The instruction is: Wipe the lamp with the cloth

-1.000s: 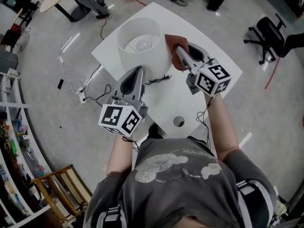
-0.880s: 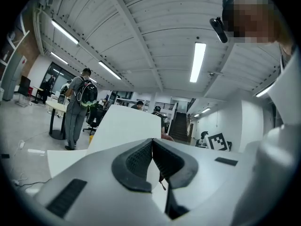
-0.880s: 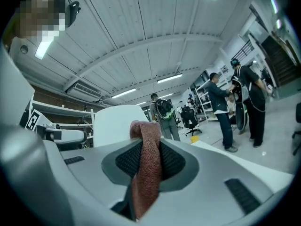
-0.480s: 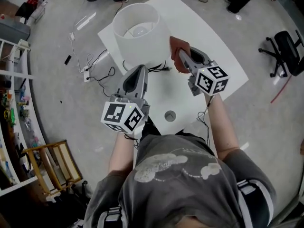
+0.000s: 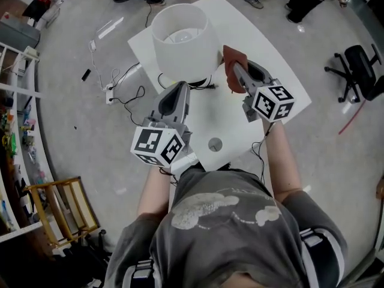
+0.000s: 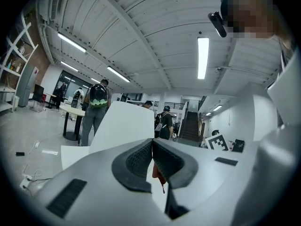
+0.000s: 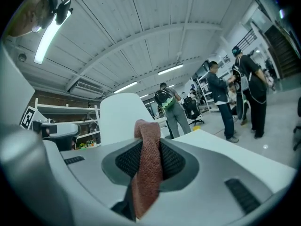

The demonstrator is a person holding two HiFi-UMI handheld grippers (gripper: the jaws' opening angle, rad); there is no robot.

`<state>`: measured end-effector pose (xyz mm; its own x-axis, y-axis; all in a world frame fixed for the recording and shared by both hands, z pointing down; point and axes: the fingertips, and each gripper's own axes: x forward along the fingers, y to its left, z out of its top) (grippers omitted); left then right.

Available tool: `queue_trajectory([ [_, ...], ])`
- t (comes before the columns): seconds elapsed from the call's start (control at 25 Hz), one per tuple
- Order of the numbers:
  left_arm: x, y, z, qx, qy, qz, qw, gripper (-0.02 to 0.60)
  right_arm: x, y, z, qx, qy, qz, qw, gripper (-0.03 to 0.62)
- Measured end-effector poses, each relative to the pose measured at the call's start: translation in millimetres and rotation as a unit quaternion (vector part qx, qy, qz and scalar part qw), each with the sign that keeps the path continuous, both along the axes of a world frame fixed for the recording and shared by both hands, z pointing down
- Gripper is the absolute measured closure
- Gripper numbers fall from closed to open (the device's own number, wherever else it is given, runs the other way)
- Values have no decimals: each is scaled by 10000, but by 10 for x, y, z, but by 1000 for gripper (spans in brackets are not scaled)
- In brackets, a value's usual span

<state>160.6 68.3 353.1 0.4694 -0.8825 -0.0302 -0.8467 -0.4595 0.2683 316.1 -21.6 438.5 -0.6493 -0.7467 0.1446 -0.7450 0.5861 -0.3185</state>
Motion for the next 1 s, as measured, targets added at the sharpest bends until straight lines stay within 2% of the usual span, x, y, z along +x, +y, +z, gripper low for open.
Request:
queue_trajectory([
  [0.24, -82, -66, -299, 274, 55, 219, 9994, 572, -31, -30, -532, 442, 113, 185, 9988, 508],
  [0.36, -104, -102, -436, 443, 2, 188, 9988, 572, -69, -84, -808, 732, 131, 162, 9971, 508],
  [0.68, 39, -279, -587, 571, -122, -387, 9975, 572, -166, -491, -1113, 1015, 21, -467, 9937, 508],
  [1.0, 218, -436, -535, 468, -236, -885, 9947, 572, -282, -830, -1129, 1058, 16, -1108, 9882, 508],
])
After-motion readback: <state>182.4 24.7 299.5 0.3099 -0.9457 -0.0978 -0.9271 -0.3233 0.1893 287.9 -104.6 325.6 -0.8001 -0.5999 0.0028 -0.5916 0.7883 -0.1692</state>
